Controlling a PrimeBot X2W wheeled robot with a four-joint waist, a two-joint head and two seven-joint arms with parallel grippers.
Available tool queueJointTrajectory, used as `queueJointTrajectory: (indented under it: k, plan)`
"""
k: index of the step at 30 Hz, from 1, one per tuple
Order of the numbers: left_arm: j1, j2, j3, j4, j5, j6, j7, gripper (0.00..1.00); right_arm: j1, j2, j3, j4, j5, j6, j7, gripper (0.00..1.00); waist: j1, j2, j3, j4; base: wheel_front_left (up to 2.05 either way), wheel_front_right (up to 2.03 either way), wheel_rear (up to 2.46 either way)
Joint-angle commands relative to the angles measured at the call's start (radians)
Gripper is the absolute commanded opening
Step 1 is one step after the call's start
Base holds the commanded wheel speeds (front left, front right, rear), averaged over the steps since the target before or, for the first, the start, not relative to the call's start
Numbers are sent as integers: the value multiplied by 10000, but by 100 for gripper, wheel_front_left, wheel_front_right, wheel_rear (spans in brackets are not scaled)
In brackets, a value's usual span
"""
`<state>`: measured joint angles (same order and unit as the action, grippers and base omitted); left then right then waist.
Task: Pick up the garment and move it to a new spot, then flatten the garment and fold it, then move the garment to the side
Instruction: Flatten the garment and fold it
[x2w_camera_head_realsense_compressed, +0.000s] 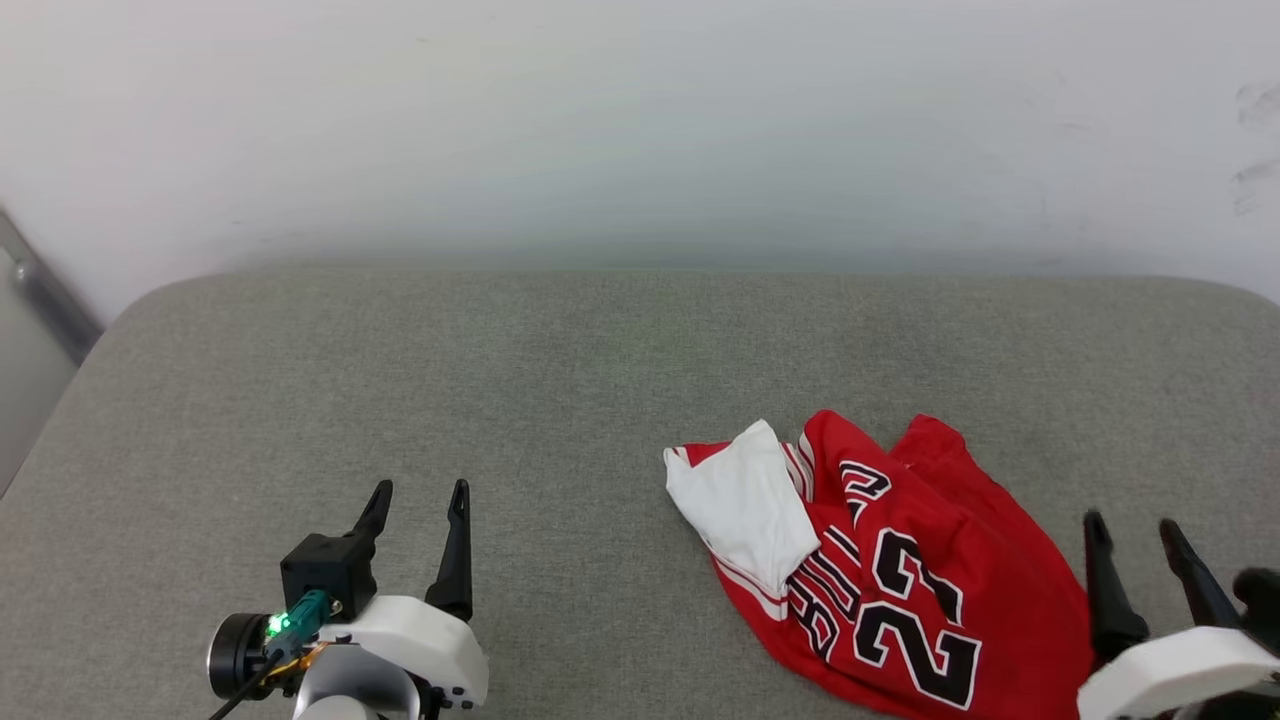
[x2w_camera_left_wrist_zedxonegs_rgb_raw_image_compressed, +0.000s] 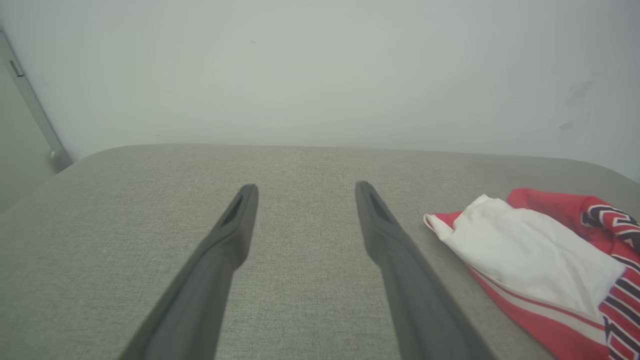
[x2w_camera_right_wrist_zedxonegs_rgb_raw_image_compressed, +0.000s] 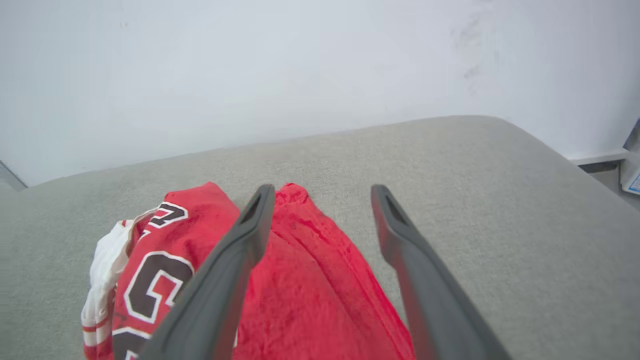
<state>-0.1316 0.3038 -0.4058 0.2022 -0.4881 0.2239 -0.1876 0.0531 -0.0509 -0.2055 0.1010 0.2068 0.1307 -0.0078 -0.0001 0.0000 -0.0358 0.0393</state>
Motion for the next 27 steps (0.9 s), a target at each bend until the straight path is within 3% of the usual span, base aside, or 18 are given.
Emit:
queueJointTrajectory:
  k: [1, 7, 17, 20, 27]
  plan:
    - [62, 18, -5, -38, 3, 38, 12, 100, -112, 9, 87, -63, -63, 0, -106, 100, 1, 0, -23, 7, 0, 0, 0]
    - [185, 95, 65, -108, -87, 159, 118, 100, -220, 7, 1060, -914, -553, -1, -726, 100, 1, 0, -109, -14, 0, 0, 0]
    - [-281, 135, -103, -322, 7, 214, 511, 100, 362, 6, 1590, -1724, -656, 0, -319, 100, 1, 0, -19, -47, 0, 0, 0]
    - [-793, -56, -500, -446, 136, -27, 778, 100, 330, 6, 1606, -1920, -655, -1, -202, 100, 1, 0, 207, -81, 0, 0, 0]
    - [-2413, -841, -2110, -125, 393, -1199, 2251, 100, -48, 8, 1545, -2358, -780, -1, -8, 100, 1, 0, 1097, -329, 0, 0, 0]
